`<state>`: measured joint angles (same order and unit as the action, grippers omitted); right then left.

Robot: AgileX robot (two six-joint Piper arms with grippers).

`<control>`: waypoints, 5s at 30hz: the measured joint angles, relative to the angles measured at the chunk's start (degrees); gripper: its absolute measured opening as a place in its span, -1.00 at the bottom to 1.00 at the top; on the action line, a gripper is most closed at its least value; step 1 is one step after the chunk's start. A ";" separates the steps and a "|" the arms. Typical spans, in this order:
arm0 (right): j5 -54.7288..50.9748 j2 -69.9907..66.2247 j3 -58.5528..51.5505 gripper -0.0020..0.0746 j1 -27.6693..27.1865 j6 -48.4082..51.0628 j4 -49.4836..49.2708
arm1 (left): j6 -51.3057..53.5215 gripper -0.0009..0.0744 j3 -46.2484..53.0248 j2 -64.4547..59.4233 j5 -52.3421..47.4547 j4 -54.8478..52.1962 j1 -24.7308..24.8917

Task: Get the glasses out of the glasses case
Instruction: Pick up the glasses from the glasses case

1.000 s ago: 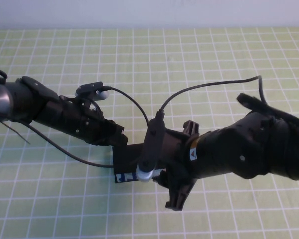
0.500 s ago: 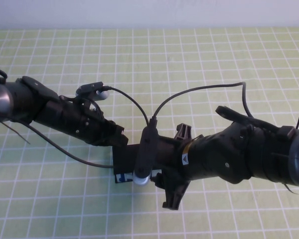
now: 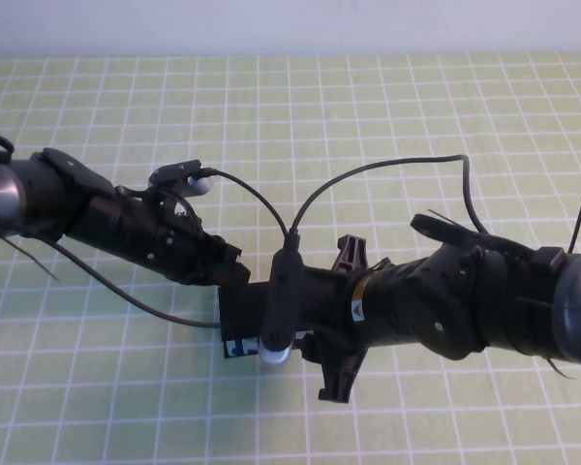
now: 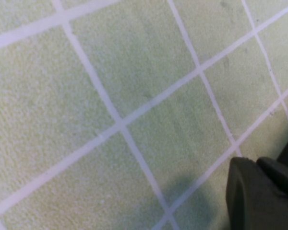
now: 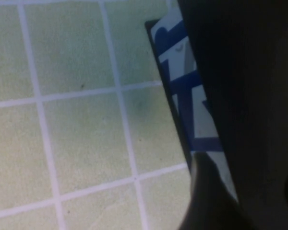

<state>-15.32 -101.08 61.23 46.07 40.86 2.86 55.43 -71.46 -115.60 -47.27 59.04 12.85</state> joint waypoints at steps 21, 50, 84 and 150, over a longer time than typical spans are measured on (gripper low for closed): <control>1.62 -1.85 0.27 -0.83 0.00 0.51 3.68 | 0.08 -0.99 -0.22 0.00 -0.50 0.00 0.00; -0.07 1.01 3.40 -0.97 0.00 -1.02 3.71 | 3.62 -0.99 0.61 15.54 -2.28 -1.13 -6.97; 1.15 1.01 3.40 -0.97 0.00 -1.24 3.24 | 55.62 -0.99 29.78 14.50 -6.29 28.89 -7.30; -24.66 -20.48 33.54 -0.99 -12.49 -29.79 -18.37 | 62.40 -0.99 29.46 8.89 -6.96 38.49 -7.30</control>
<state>-39.98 -121.55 94.76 33.58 11.08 -15.51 117.83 -42.00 -106.71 -54.23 97.53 5.55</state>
